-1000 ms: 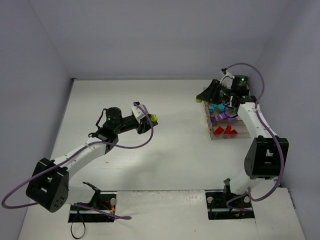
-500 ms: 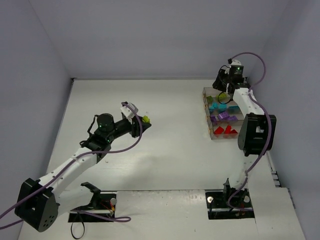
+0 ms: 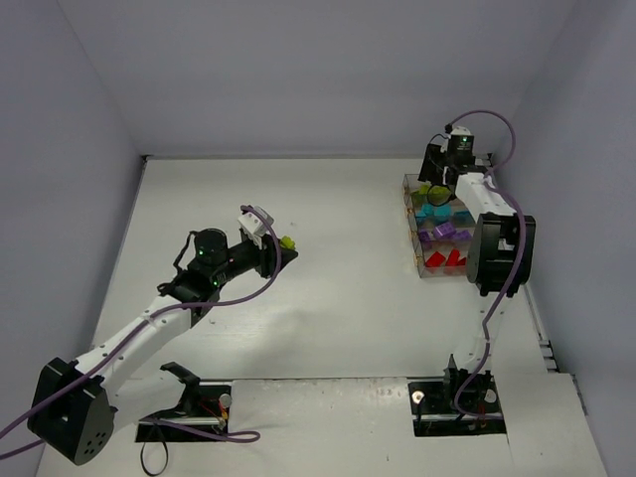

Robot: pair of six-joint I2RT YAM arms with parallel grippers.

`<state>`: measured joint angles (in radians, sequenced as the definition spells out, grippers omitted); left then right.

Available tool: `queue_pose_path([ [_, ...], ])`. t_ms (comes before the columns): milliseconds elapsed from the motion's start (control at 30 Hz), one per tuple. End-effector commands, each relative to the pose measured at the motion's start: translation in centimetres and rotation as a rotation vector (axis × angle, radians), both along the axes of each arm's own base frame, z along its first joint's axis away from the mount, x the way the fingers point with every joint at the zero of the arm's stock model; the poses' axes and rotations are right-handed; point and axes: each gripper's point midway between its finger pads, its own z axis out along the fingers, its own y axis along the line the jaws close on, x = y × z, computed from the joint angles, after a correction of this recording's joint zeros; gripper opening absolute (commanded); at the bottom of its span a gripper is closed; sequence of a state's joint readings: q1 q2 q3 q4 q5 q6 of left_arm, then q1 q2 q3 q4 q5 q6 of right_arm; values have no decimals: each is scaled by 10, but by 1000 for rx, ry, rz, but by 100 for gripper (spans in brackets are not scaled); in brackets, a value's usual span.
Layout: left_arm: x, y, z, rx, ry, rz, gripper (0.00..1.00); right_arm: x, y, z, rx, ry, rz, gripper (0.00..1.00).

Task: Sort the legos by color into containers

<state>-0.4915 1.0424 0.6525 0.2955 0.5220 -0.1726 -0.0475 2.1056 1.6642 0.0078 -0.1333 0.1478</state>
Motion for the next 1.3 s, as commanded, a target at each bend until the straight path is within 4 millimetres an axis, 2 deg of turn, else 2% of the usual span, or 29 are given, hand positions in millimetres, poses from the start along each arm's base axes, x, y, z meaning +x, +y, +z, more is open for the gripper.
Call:
queue_pose_path([
  [0,4,-5,26,-43,-62,-5,0,20,-11,50,-46,-130,-6,57],
  [67,5,-7,26,-44,-61,-11,0,17,-10,52,-45,-128,4,62],
  [167,6,-9,27,-42,-70,-18,0,9,-3,59,-28,-127,39,63],
  [200,7,-9,27,-34,-80,-23,0,6,2,72,-17,-146,59,63],
  [267,8,-10,29,-14,-112,-40,0,-6,24,79,56,-150,153,63],
  [300,9,-10,31,-9,-130,-45,0,-13,35,96,88,-176,194,63],
  [333,10,-12,29,4,-140,-58,0,-24,55,99,159,-169,264,61],
  [367,11,-12,32,24,-178,-69,0,-32,66,104,196,-171,296,61],
  [400,13,-13,31,37,-193,-75,0,-43,82,123,227,-196,341,60],
  [467,16,-14,33,78,-256,-100,0,-68,106,139,296,-202,432,59],
  [533,20,-16,40,92,-299,-109,0,-94,146,142,339,-164,543,59],
  [600,24,-18,50,104,-351,-121,0,-124,174,151,398,-146,648,59],
  [633,27,-19,49,112,-355,-126,0,-135,186,154,418,-139,684,60],
  [667,29,-21,50,123,-374,-136,0,-152,210,154,443,-118,745,61],
  [733,31,-26,56,126,-396,-162,0,-179,232,157,469,-99,806,61],
  [767,33,-26,56,133,-405,-166,0,-196,251,163,475,-98,856,61],
  [800,34,-29,60,130,-416,-176,0,-206,259,157,479,-78,870,61],
  [867,35,-31,62,133,-428,-187,0,-226,278,164,487,-79,924,61],
  [1000,37,-35,63,139,-436,-206,0,-249,297,180,501,-99,986,60],
  [1067,37,-35,64,139,-443,-211,0,-253,301,186,499,-112,996,58],
  [1267,35,-35,69,134,-454,-217,0,-258,312,180,502,-90,995,50],
])
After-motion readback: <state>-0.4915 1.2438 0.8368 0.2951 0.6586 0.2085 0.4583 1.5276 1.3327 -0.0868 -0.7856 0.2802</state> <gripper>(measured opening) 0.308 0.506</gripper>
